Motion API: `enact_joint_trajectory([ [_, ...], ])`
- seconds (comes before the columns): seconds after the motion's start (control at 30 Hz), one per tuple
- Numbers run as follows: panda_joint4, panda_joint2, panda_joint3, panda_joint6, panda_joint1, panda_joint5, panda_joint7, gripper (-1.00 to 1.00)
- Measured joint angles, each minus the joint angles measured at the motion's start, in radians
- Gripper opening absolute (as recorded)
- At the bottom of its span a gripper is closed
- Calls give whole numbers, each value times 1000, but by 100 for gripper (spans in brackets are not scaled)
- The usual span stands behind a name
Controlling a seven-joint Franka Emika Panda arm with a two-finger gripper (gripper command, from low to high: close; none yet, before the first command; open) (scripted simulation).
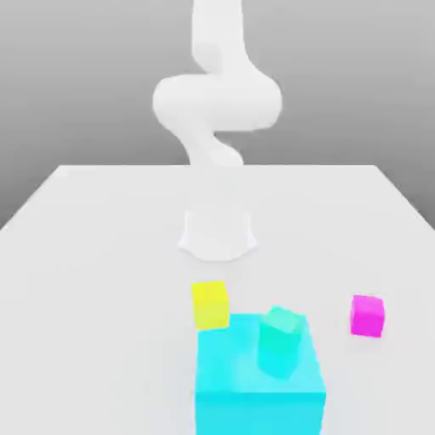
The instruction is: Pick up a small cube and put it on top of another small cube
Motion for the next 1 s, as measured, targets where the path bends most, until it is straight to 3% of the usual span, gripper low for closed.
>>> enact_joint_trajectory([
  [0.53, -329, 591, 149, 369, 391, 45, -445, 0],
  [0.7, -416, 775, 191, 486, 483, -58, -485, 0],
  [0.9, -387, 994, 76, 658, 575, -189, -400, 0],
  [0.93, -383, 1015, 62, 675, 587, -196, -394, -100],
  [1.0, -383, 1015, 62, 675, 587, -196, -394, -100],
])
